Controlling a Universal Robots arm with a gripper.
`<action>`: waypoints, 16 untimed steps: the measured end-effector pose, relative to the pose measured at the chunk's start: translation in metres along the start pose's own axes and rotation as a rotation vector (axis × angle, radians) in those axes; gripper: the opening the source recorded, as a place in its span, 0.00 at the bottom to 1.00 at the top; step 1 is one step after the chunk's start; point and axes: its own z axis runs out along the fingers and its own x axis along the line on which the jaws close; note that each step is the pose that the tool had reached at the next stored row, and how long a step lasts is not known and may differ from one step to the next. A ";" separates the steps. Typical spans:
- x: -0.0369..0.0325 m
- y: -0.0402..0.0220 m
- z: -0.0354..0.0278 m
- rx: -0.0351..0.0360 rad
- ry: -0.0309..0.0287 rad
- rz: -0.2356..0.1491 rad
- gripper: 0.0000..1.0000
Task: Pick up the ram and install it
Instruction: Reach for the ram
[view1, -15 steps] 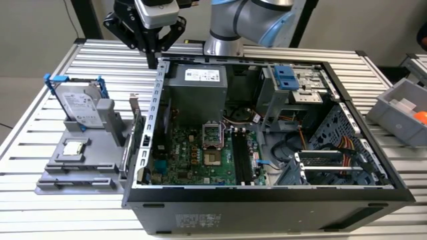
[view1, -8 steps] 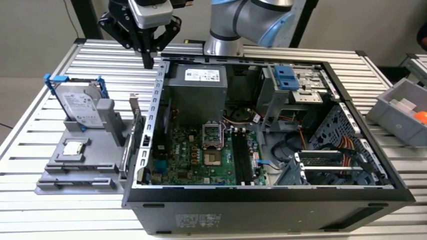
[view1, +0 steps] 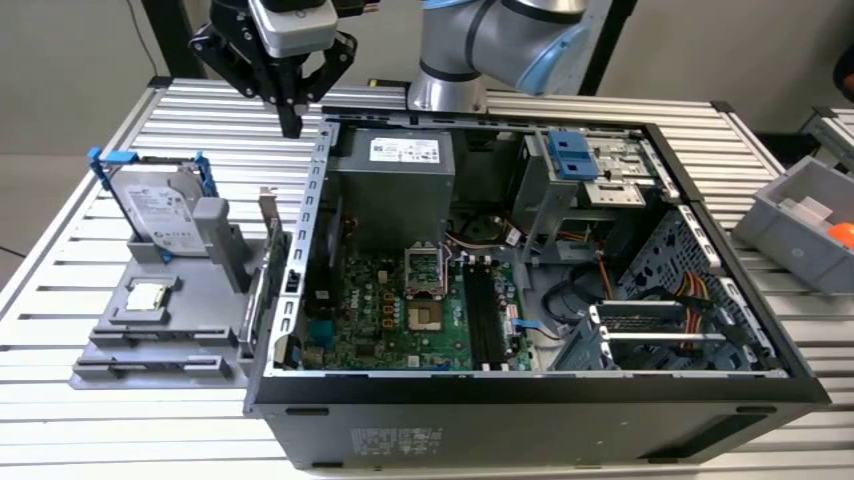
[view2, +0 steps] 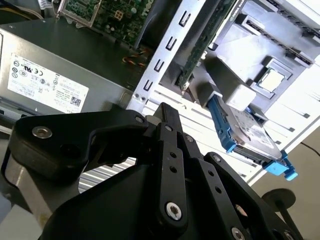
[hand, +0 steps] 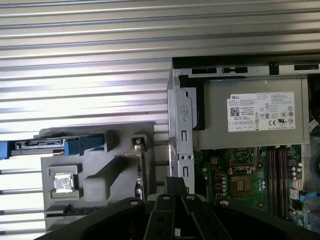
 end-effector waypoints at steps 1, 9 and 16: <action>0.0004 0.0000 0.0000 0.0001 0.0007 0.000 0.00; 0.0033 -0.0003 0.0003 0.0005 0.0072 0.000 0.00; 0.0054 -0.0004 0.0005 0.0012 0.0139 0.001 0.00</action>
